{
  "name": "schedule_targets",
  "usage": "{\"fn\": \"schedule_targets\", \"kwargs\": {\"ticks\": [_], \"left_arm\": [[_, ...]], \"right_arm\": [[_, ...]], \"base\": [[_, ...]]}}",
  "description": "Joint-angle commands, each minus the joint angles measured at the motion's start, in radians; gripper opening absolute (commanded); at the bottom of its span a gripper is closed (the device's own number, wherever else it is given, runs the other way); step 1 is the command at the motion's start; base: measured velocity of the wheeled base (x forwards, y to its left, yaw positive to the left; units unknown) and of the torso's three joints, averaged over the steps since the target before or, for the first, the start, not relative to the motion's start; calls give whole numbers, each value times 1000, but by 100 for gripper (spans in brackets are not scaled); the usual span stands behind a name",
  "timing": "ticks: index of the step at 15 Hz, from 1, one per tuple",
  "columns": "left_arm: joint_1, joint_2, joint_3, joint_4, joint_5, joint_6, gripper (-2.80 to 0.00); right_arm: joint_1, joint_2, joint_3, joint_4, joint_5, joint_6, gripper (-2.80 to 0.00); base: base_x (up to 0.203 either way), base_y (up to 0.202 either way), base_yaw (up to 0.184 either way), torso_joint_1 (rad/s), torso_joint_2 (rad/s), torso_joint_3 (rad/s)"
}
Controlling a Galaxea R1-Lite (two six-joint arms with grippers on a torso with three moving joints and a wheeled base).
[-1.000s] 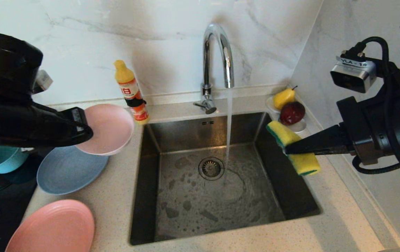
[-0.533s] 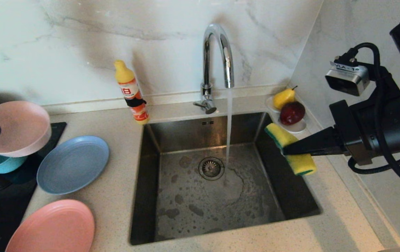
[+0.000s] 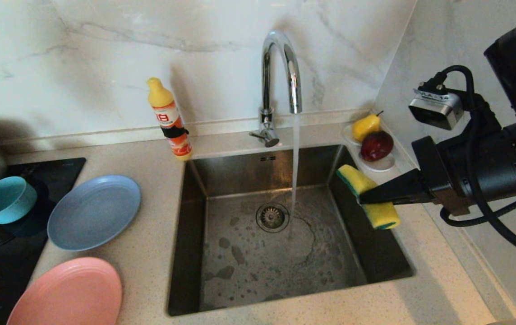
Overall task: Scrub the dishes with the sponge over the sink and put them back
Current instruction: Place the bowl on the table
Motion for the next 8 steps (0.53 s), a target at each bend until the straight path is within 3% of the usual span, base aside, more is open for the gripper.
{"fn": "schedule_targets", "kwargs": {"ticks": [1,8], "left_arm": [[88,87,76,-68,-4,14,-280],[243,225,117,-88,-79,55,-280]], "right_arm": [[-6,18,0,4,2,3,-280],[-36,21,-1,3,5,-20,-280]], "base": [[0,0,0,0,0,0],[0,0,0,0,0,0]]}}
